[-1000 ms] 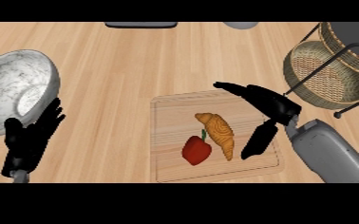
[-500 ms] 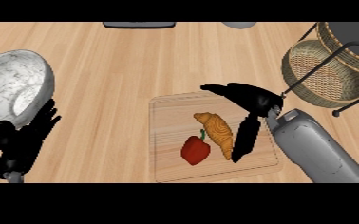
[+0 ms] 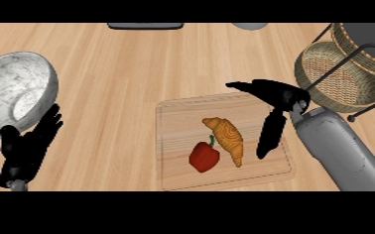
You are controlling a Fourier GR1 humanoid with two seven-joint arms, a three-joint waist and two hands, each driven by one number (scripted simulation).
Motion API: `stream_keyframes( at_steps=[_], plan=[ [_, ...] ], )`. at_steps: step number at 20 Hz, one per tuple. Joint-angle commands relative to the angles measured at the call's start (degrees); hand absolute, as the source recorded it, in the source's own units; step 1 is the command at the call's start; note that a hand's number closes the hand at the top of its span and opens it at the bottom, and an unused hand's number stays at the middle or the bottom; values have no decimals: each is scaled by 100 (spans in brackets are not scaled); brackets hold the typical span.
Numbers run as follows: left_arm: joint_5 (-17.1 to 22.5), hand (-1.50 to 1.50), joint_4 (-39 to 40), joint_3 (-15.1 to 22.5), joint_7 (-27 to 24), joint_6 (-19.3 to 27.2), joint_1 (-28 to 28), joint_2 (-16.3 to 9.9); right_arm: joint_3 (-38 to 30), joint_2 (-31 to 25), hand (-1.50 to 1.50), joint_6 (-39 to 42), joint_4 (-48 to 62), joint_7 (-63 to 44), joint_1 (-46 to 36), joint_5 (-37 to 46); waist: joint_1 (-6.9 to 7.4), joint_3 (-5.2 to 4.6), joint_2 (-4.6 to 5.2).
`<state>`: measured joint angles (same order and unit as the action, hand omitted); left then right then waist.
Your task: Pick the croissant from the cutting board and place it in the tiered basket
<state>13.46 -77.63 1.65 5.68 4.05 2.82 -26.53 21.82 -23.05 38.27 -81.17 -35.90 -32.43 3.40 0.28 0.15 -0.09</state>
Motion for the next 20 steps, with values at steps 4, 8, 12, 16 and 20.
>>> stream_keyframes(
  at_steps=[4, 8, 12, 16, 20],
  plan=[
    [-124, 0, 37, -335, -10, -297, 136, 43, -242, 192, -150, 268, -130, 414, 701, 414, -13, -15, 8],
    [-322, 0, -437, -332, 458, -191, 103, 289, -558, 322, -150, 640, -54, 403, 613, 606, -8, -15, 7],
    [-450, 0, 226, -390, 77, -339, -178, 491, -505, 587, -150, 320, 191, 909, 744, 1101, -11, -15, 12],
    [-401, 0, 169, -663, 40, -648, -28, 373, -595, 629, -150, 406, 693, 1459, 602, 1500, 7, -14, 16],
    [-572, 0, -58, -817, 233, -765, -27, 435, -806, 971, -150, 630, 500, 1106, 582, 1544, -6, -15, 9]
  ],
)
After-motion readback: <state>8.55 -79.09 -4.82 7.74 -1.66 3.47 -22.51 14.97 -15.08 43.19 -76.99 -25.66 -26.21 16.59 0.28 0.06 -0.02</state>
